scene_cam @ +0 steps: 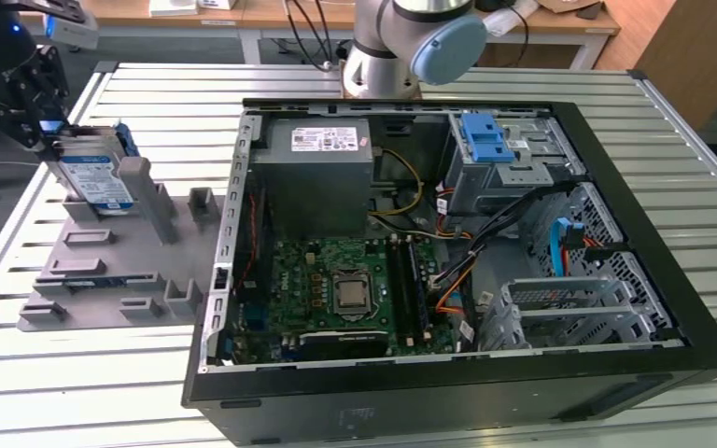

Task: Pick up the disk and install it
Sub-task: 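Pick up the disk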

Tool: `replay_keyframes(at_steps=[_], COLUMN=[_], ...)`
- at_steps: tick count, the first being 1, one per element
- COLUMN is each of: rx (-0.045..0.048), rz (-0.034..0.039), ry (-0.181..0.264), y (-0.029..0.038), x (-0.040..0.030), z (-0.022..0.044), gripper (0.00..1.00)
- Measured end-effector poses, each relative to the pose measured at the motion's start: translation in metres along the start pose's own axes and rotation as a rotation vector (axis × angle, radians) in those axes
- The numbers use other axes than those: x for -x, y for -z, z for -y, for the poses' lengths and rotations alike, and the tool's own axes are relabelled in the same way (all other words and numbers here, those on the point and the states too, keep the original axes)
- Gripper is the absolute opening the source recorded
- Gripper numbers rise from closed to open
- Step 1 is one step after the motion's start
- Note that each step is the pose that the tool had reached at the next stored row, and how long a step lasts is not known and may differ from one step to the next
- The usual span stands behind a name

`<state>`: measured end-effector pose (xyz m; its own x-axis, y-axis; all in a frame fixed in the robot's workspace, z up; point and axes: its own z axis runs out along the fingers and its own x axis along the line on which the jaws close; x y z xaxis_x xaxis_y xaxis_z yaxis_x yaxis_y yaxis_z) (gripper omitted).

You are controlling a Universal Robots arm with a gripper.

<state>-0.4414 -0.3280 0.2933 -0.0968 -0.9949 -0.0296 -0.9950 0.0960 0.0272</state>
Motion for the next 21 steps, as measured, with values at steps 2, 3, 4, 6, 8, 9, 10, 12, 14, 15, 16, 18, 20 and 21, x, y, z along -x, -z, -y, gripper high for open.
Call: replay_keyframes(at_steps=[2, 3, 4, 6, 8, 9, 10, 12, 14, 15, 16, 18, 20, 21], rx=[0.0003, 0.0002, 0.0001, 0.0003, 0.0004, 0.0003, 0.0002, 0.0004, 0.0002, 0.0002, 0.0002, 0.0002, 0.0002, 0.0003], rz=[-0.0001, -0.0001, -0.0001, -0.0004, -0.0005, -0.0004, -0.0004, -0.0005, -0.0005, -0.0005, -0.0004, -0.0004, -0.0003, -0.0006], ry=[0.0, 0.001, 0.002, 0.002, 0.002, 0.002, 0.003, 0.003, 0.003, 0.003, 0.003, 0.004, 0.005, 0.009], y=[-0.0018, -0.0027, -0.0034, -0.0042, -0.0045, -0.0048, -0.005, -0.0051, -0.0052, -0.0053, -0.0053, -0.0053, -0.0053, -0.0052], x=[-0.0001, -0.0002, -0.0003, -0.0004, -0.0005, -0.0005, -0.0005, -0.0005, -0.0005, -0.0005, -0.0005, -0.0011, -0.0022, -0.0028], z=[-0.001, -0.0016, -0.0019, -0.0019, -0.0019, -0.0019, -0.0019, -0.0019, -0.0019, -0.0019, -0.0019, -0.0018, -0.0017, -0.0017], gripper=[0.49, 0.49, 0.49, 0.49, 0.49, 0.49, 0.49, 0.49, 0.47, 0.4, 0.4, 0.39, 0.37, 0.37])
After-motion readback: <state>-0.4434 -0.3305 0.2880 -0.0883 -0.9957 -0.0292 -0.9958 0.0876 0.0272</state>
